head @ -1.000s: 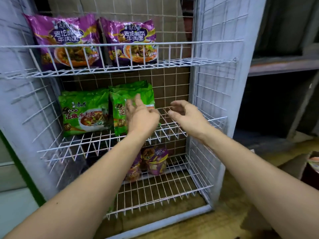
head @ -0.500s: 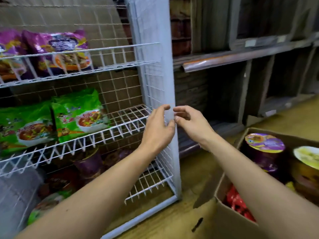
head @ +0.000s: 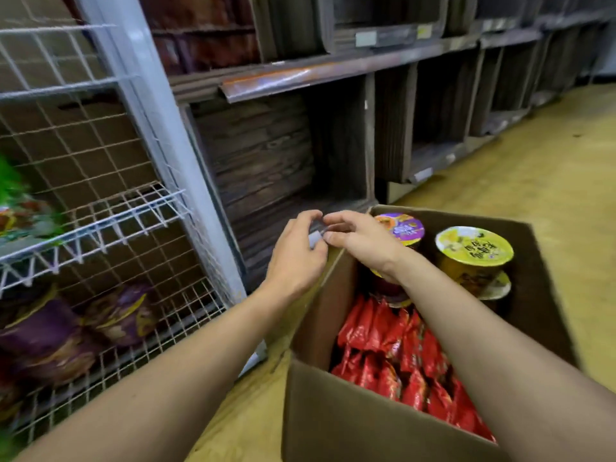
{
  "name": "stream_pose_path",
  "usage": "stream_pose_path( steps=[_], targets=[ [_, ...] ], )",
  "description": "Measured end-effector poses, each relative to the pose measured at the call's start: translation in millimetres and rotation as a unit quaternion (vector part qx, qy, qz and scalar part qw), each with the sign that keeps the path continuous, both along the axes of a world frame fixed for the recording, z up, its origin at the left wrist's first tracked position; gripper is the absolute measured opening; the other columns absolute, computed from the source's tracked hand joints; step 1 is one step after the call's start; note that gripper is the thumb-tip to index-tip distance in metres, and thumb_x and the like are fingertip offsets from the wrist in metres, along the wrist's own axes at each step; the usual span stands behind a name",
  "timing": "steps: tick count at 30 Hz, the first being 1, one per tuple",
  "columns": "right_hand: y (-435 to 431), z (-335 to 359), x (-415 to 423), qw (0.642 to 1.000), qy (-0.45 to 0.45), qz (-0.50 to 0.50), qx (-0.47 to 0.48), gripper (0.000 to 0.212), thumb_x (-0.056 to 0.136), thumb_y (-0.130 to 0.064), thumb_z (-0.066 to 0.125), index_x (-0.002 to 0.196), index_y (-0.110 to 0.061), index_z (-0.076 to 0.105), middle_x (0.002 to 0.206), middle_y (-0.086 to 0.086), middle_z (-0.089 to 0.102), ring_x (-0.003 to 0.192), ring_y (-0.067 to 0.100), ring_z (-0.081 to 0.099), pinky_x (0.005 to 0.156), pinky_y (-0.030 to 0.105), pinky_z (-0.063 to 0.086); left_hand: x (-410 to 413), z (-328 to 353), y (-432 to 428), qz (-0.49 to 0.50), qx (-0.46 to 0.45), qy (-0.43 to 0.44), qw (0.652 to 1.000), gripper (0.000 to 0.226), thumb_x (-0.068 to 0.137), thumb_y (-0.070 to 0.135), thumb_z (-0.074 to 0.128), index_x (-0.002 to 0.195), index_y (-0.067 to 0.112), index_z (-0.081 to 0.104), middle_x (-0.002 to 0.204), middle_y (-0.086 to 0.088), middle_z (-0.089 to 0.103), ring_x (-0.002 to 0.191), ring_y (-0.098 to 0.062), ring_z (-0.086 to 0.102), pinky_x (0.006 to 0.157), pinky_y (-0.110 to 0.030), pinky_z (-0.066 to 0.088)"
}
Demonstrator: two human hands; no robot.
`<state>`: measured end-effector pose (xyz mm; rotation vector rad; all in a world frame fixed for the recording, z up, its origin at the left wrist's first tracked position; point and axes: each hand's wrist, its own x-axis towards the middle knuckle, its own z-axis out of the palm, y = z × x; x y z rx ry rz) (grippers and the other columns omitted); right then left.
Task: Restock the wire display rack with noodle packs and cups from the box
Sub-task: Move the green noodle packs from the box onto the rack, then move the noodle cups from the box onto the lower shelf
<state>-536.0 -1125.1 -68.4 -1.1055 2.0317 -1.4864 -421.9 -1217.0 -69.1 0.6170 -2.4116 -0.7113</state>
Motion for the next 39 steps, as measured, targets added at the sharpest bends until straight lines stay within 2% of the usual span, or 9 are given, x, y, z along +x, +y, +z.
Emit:
stream_pose_path(
  steps=[5, 9, 14, 19, 24, 28, 31, 37, 39],
  targets=[
    [8.6, -42.6, -25.3, 0.996, -0.073, -0.050, -0.008, 0.032, 0.095, -0.007, 0.062, 0.127, -0.009, 0.065, 0.118, 0.004, 0.069, 0.103, 0.008, 0.062, 0.081, 0.016, 0.047, -31.3, -27.0, 19.1, 0.002, 0.026, -0.020, 0.999, 0.044, 0.098, 0.015, 0.056, 0.140, 0.020, 0.049, 0.140, -0.003, 0.056, 0.133, -0.018, 0.048, 0.105, -0.026, 0.036],
    [-0.9, -77.6, -43.3, 0.981, -0.130, -0.143, -0.011, 0.030, 0.086, -0.014, 0.062, 0.114, -0.021, 0.072, 0.114, 0.001, 0.073, 0.109, 0.019, 0.066, 0.102, 0.040, 0.051, -57.0, -46.9, 30.3, 0.006, 0.047, -0.044, 0.998, 0.041, 0.098, 0.016, 0.056, 0.139, 0.019, 0.051, 0.140, -0.002, 0.057, 0.132, -0.018, 0.050, 0.107, -0.027, 0.037],
    [-4.3, -86.3, -48.8, 0.954, -0.186, -0.234, -0.005, 0.036, 0.087, -0.007, 0.057, 0.118, -0.019, 0.071, 0.125, 0.004, 0.069, 0.120, 0.025, 0.061, 0.106, 0.036, 0.047, -78.5, -65.5, 41.2, 0.016, 0.069, -0.079, 0.994, 0.043, 0.101, 0.016, 0.050, 0.144, 0.018, 0.048, 0.145, -0.005, 0.054, 0.137, -0.019, 0.047, 0.114, -0.033, 0.036],
    [2.9, -103.7, -60.5, 0.949, -0.182, -0.255, 0.026, 0.037, 0.090, -0.010, 0.057, 0.124, -0.020, 0.068, 0.134, 0.004, 0.065, 0.126, 0.024, 0.058, 0.108, 0.033, 0.043, -92.5, -92.4, 45.4, 0.033, 0.137, -0.101, 0.985, 0.041, 0.104, 0.029, 0.046, 0.145, 0.022, 0.045, 0.142, -0.009, 0.054, 0.133, -0.025, 0.051, 0.112, -0.036, 0.038],
    [15.9, -112.3, -74.3, 0.946, -0.157, -0.279, 0.058, 0.032, 0.093, -0.019, 0.060, 0.124, -0.023, 0.066, 0.124, 0.001, 0.069, 0.119, 0.024, 0.062, 0.104, 0.037, 0.047, -112.1, -98.9, 36.2, 0.031, 0.182, -0.086, 0.979, 0.045, 0.104, 0.039, 0.046, 0.147, 0.023, 0.043, 0.142, -0.008, 0.052, 0.130, -0.025, 0.052, 0.111, -0.040, 0.041],
    [20.5, -116.8, -84.1, 0.939, -0.142, -0.303, 0.080, 0.030, 0.095, -0.024, 0.061, 0.125, -0.021, 0.064, 0.120, 0.000, 0.069, 0.116, 0.022, 0.063, 0.101, 0.037, 0.049, -128.6, -107.2, 35.6, 0.027, 0.250, -0.070, 0.965, 0.047, 0.104, 0.041, 0.046, 0.147, 0.022, 0.042, 0.140, -0.005, 0.054, 0.127, -0.022, 0.054, 0.104, -0.034, 0.043],
    [18.6, -116.5, -87.2, 0.937, -0.140, -0.305, 0.094, 0.034, 0.095, -0.030, 0.062, 0.128, -0.020, 0.062, 0.117, -0.003, 0.067, 0.113, 0.021, 0.062, 0.099, 0.036, 0.050, -143.1, -114.9, 31.4, 0.030, 0.290, -0.054, 0.955, 0.050, 0.103, 0.045, 0.047, 0.147, 0.022, 0.042, 0.141, -0.007, 0.055, 0.127, -0.024, 0.055, 0.108, -0.039, 0.044],
    [6.4, -116.1, -85.4, 0.933, -0.139, -0.318, 0.098, 0.044, 0.093, -0.039, 0.064, 0.130, -0.017, 0.058, 0.103, -0.005, 0.061, 0.111, 0.024, 0.065, 0.098, 0.049, 0.053, -165.8, -116.5, 19.8, 0.037, 0.385, -0.013, 0.922, 0.065, 0.101, 0.050, 0.047, 0.156, 0.020, 0.028, 0.155, -0.011, 0.043, 0.140, -0.030, 0.044, 0.115, -0.042, 0.038],
    [0.5, -121.9, -88.3, 0.930, -0.146, -0.324, 0.091, 0.054, 0.085, -0.054, 0.063, 0.125, -0.019, 0.059, 0.104, -0.005, 0.065, 0.108, 0.024, 0.066, 0.095, 0.051, 0.055, -171.1, -121.0, 16.1, 0.030, 0.402, -0.016, 0.915, 0.070, 0.101, 0.051, 0.047, 0.158, 0.021, 0.022, 0.158, -0.012, 0.039, 0.142, -0.031, 0.041, 0.116, -0.042, 0.036]
  ],
)
